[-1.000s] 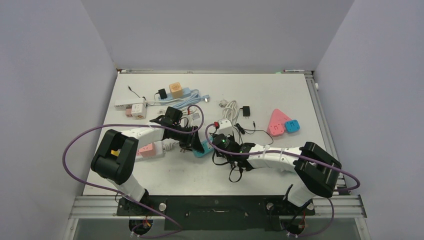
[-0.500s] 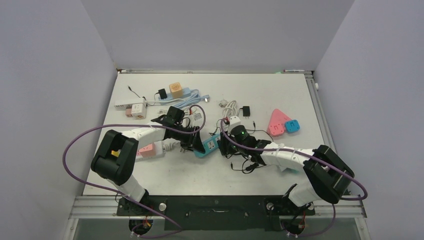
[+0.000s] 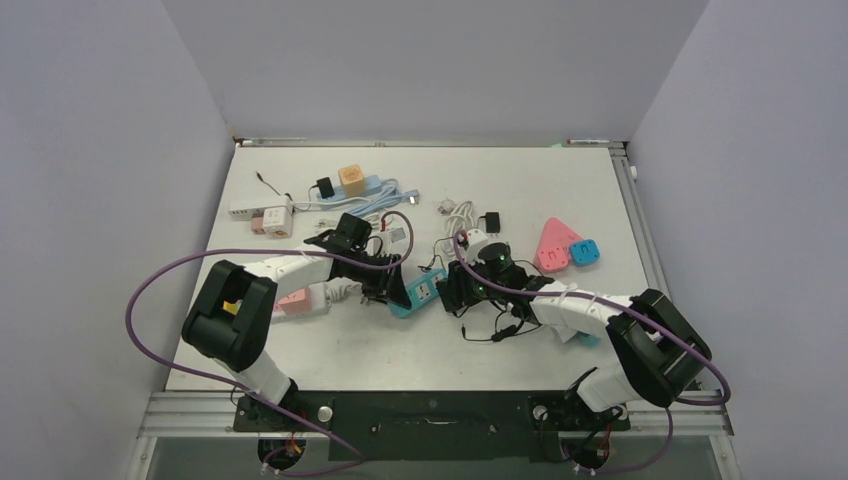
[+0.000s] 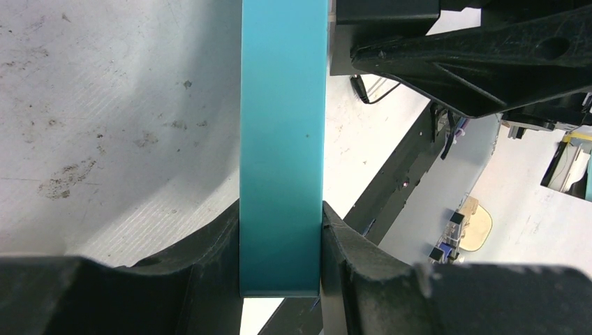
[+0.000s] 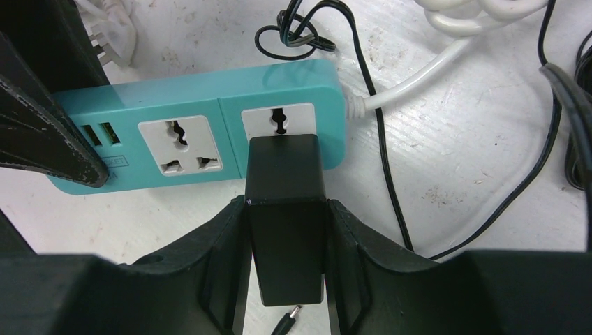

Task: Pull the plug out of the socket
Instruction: Remove the plug from the socket.

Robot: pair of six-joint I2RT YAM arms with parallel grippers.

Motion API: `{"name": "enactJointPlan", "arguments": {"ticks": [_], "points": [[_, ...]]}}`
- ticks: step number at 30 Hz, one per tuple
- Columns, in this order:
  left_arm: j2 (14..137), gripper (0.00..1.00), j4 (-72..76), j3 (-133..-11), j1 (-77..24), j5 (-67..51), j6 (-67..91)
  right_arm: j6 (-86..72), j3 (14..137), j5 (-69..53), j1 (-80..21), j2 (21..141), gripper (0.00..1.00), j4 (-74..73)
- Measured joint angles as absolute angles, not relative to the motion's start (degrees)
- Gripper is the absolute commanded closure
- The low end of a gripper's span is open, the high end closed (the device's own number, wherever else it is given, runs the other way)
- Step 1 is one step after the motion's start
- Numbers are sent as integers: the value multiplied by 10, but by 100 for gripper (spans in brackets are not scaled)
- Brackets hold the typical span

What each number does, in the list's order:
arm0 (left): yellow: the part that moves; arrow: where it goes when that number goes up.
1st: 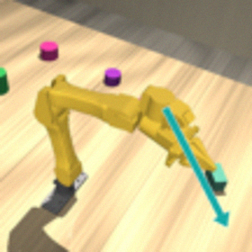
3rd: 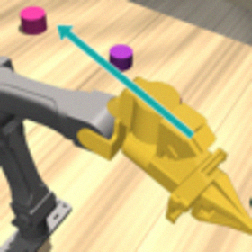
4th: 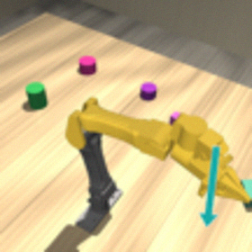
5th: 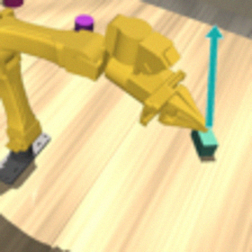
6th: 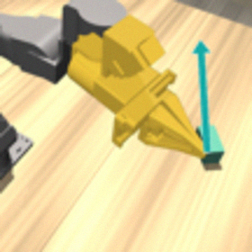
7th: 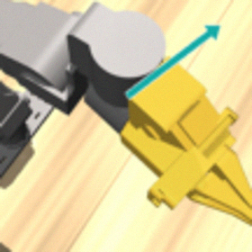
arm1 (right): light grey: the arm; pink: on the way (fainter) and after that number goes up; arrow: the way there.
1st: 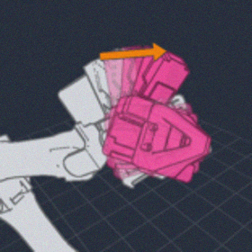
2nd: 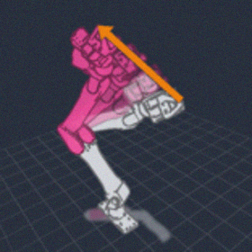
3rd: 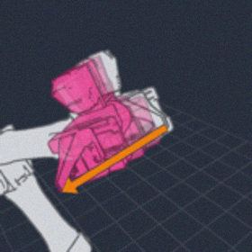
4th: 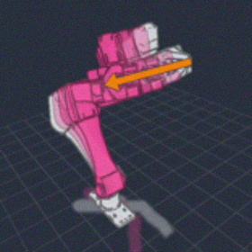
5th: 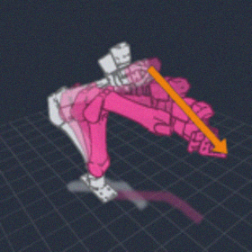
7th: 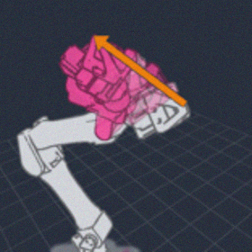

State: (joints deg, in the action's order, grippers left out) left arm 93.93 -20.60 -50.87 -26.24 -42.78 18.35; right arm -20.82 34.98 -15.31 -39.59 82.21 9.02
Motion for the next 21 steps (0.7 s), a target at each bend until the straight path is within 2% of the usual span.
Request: {"name": "enactJointPlan", "arguments": {"ticks": [12, 21], "points": [[938, 100, -214, -512, -266, -422, 177, -200, 346, -195, -376, 823, 95, 92], [938, 100, -219, -513, -266, -420, 174, -217, 344, -123, -415, 824, 95, 100]]}}
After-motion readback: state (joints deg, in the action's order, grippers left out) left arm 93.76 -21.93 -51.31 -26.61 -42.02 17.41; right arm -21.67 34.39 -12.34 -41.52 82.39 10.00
